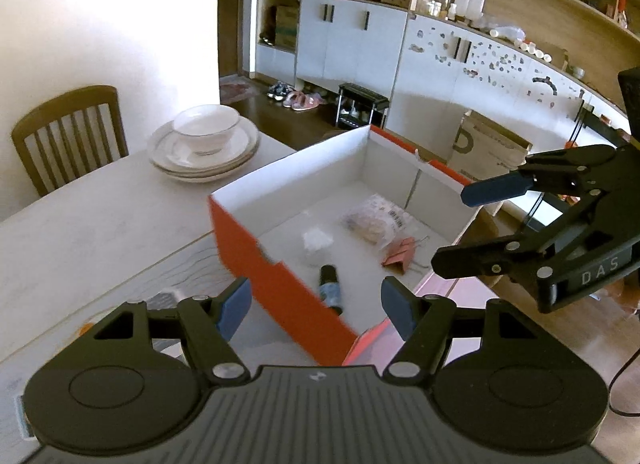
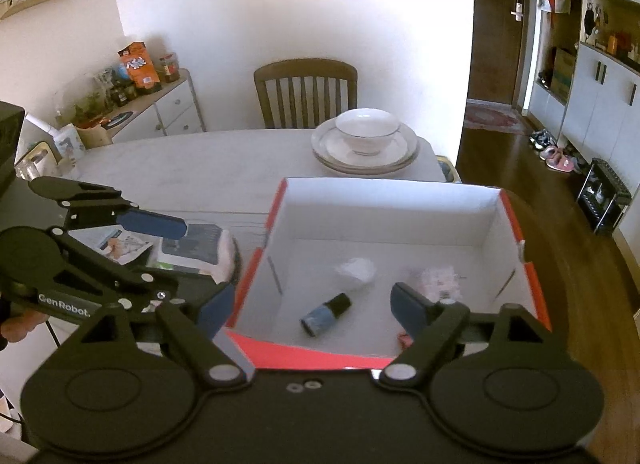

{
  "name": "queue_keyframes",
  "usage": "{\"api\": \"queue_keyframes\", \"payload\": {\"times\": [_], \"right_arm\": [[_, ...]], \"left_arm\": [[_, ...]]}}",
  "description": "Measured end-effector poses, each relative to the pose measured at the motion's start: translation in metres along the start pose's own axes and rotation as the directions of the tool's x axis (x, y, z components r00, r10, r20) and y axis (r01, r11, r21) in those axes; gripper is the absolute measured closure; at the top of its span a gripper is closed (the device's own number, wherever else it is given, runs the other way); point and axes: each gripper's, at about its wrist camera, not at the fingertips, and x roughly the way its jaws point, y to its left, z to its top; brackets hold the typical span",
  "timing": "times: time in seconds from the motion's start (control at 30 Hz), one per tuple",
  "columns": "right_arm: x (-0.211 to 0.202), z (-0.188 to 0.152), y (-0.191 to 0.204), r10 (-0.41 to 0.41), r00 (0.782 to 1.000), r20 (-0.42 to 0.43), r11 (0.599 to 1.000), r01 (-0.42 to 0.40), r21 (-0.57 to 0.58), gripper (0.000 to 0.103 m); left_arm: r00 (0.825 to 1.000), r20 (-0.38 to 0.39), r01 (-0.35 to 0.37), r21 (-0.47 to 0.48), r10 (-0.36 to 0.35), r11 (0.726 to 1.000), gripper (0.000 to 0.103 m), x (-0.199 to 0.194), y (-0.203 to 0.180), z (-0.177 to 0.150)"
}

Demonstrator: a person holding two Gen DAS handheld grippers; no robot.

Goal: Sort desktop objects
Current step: 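Withdraw both grippers from the box toward the remaining snack packets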

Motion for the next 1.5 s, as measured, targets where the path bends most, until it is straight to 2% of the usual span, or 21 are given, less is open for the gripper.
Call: {"api": "queue_keyframes", "payload": {"times": [0.13,0.27,0.37,0.63,0.8,0.93,1.27,1.5], "right_arm": [[0.002,-0.002,0.022,-0.009,1.000,0.014,1.000,0.009,0.005,0.013],[0.006,-0.005,0.044,-0.014,1.000,0.024,1.000,0.014,0.010,0.012],[0.010,-0.005,0.059,-0.024,0.999,0.026,1.000,0.024,0.007,0.012],[0.026,-0.006,0.093,-0.038,0.999,0.027,0.999,0.038,0.035,0.008],[0.037,-0.004,0.112,-0.051,0.998,0.033,0.997,0.049,0.052,0.007],[0.048,-0.001,0.126,-0.065,0.997,0.041,0.995,0.062,0.072,0.004],[0.082,0.006,0.153,-0.105,0.994,0.016,0.991,0.104,0.080,0.003],[0.098,0.012,0.164,-0.115,0.993,-0.002,0.991,0.114,0.072,0.003]], "left_arm": [[1.000,0.007,-0.008,-0.011,0.008,1.000,0.028,-0.015,0.017,-0.014],[1.000,0.013,-0.022,-0.026,0.022,0.999,0.027,-0.030,0.036,-0.028],[0.999,0.016,-0.042,-0.039,0.043,0.998,0.021,-0.039,0.052,-0.038],[0.998,0.027,-0.058,-0.060,0.060,0.997,0.016,-0.057,0.094,-0.059],[0.997,0.033,-0.071,-0.051,0.073,0.996,0.000,-0.065,0.121,-0.071],[0.996,0.032,-0.077,-0.042,0.078,0.996,0.000,-0.069,0.143,-0.081],[0.996,0.014,-0.090,-0.029,0.090,0.996,0.000,-0.068,0.193,-0.103],[0.997,-0.004,-0.083,0.034,0.083,0.996,0.000,-0.061,0.227,-0.114]]}}
